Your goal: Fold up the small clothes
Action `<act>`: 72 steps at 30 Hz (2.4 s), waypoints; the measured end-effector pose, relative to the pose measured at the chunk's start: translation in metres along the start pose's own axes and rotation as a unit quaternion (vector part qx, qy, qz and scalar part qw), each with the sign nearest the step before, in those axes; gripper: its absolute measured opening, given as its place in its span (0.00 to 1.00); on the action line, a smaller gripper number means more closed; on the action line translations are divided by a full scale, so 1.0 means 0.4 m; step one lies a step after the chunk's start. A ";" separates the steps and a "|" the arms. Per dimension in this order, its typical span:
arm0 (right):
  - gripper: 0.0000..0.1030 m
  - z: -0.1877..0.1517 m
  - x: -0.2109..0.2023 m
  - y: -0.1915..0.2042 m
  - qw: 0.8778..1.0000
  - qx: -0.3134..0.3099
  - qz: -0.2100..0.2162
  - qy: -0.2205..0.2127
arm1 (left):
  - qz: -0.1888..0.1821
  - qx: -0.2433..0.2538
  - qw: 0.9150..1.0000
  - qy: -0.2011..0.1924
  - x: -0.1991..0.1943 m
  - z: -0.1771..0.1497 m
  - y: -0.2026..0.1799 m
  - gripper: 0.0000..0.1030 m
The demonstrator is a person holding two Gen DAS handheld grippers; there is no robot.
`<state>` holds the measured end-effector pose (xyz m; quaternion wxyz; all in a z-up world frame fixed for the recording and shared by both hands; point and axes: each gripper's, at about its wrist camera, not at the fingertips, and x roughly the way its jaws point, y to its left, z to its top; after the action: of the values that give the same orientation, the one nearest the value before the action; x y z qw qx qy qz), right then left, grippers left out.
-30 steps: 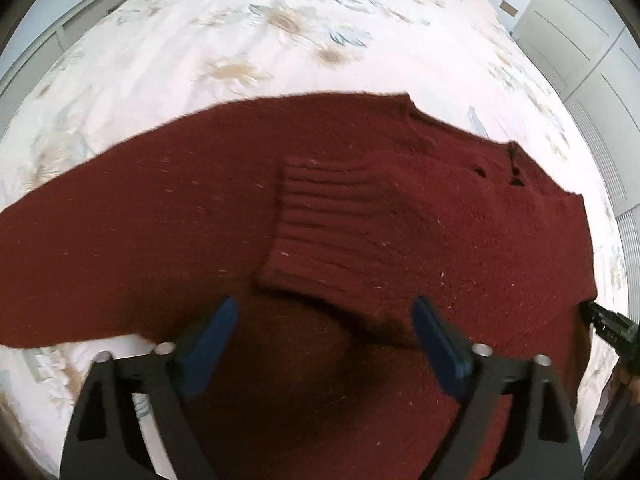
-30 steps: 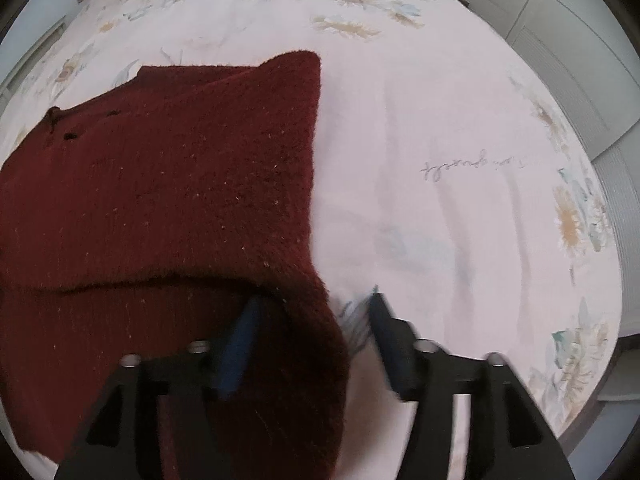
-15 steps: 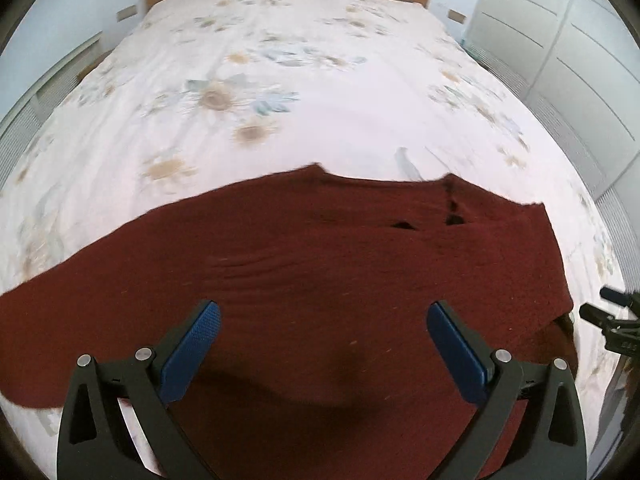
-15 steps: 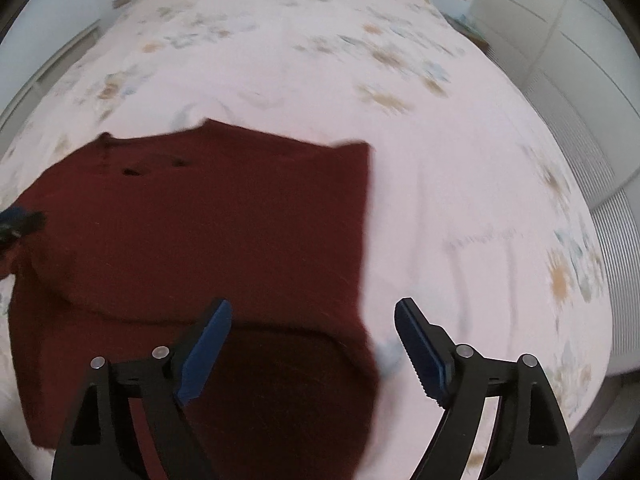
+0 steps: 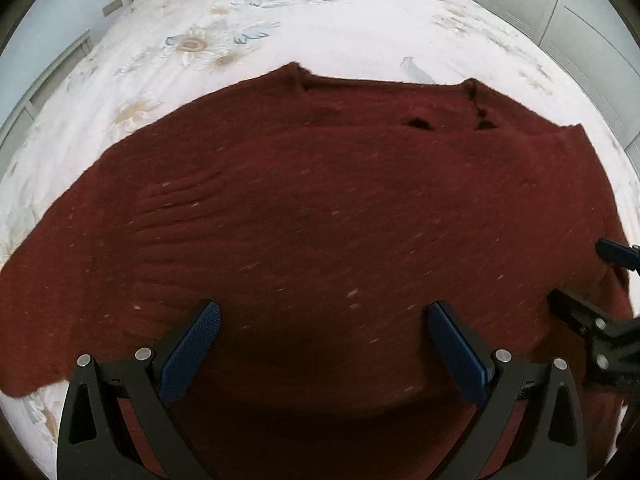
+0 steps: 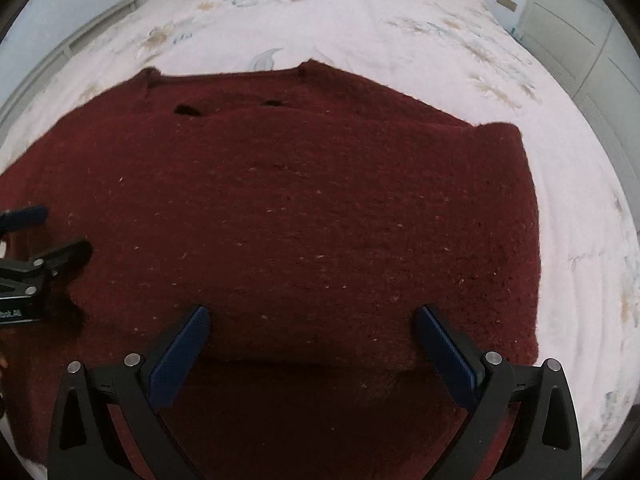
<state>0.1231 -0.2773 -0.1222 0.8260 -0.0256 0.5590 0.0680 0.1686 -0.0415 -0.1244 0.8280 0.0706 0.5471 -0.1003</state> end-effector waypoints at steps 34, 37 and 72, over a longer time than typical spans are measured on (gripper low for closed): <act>1.00 0.007 -0.065 -0.103 0.998 0.059 -0.018 -0.021 | 0.002 -0.028 0.999 -0.018 -0.050 -0.065 0.061 0.99; 1.00 -0.001 -0.113 -0.100 0.998 0.046 -0.030 -0.024 | 0.004 -0.050 0.998 -0.044 -0.103 -0.049 0.096 0.99; 1.00 -0.112 -0.230 -0.100 0.998 0.049 -0.046 -0.009 | 0.101 -0.525 0.845 -0.002 -0.313 -0.409 0.920 0.99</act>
<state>0.0539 -0.3300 -0.0550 0.8335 -0.0106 0.5525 0.0025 0.0646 0.3636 -0.0704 0.7483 -0.3195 0.5061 0.2860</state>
